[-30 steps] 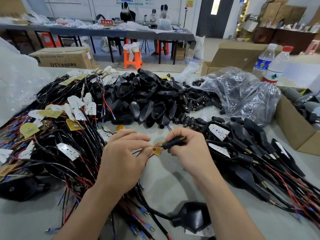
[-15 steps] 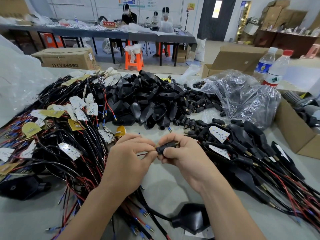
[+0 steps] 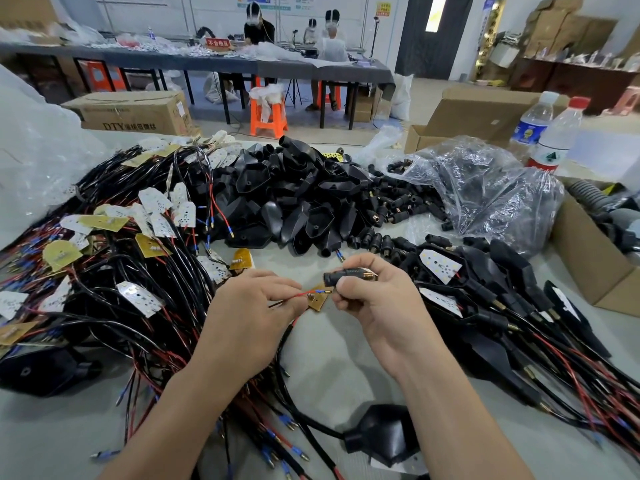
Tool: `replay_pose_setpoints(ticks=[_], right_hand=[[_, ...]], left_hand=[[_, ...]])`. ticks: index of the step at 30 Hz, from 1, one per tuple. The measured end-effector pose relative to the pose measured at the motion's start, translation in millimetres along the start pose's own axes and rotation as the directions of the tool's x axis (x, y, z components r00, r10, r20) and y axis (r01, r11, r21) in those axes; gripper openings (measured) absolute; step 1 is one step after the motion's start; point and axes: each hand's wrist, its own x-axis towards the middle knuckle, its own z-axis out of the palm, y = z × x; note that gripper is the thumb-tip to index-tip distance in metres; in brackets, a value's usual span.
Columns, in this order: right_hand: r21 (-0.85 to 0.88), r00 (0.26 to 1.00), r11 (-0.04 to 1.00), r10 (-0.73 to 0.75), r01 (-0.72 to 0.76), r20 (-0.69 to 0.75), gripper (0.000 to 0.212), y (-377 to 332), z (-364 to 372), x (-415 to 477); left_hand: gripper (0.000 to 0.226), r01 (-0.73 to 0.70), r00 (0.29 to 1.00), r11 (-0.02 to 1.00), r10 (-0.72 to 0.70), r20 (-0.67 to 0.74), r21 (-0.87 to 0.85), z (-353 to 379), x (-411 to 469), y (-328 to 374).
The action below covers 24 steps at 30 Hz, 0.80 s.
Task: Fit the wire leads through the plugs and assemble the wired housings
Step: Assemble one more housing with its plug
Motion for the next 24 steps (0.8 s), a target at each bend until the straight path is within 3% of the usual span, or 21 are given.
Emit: replay_pose_setpoints(ticks=[4, 11, 16, 20, 24], right_hand=[[0.028, 0.997, 0.999, -0.027, 0.029, -0.074, 0.033, -2.5, -5.5, 1.7], [-0.071, 0.995, 0.997, 0.047, -0.041, 0.09, 0.032, 3.1, 2.4, -2.4], [-0.053, 0.998, 0.998, 0.042, -0.04, 0.046, 0.033, -0.9, 0.7, -2.2], [-0.239, 0.995, 0.971, 0.014, 0.009, 0.098, 0.033, 0.4, 3.5, -5.9], [-0.377, 0.993, 0.925, 0.003, 0.042, 0.116, 0.017, 6.9, 10.4, -8.3]], left_hand=[[0.013, 0.004, 0.998, 1.0, -0.004, -0.057, -0.015, 0.2, 0.2, -2.0], [0.005, -0.082, 0.996, 0.995, 0.085, -0.04, 0.06, 2.0, -1.9, 2.0], [0.019, -0.09, 0.992, 0.992, 0.098, -0.085, 0.091, -0.4, -1.3, 3.9], [0.013, -0.146, 0.986, 0.973, 0.157, -0.049, 0.179, 2.8, -3.6, 4.1], [0.013, -0.213, 0.973, 0.943, 0.228, -0.033, 0.257, 6.3, -6.7, 6.5]])
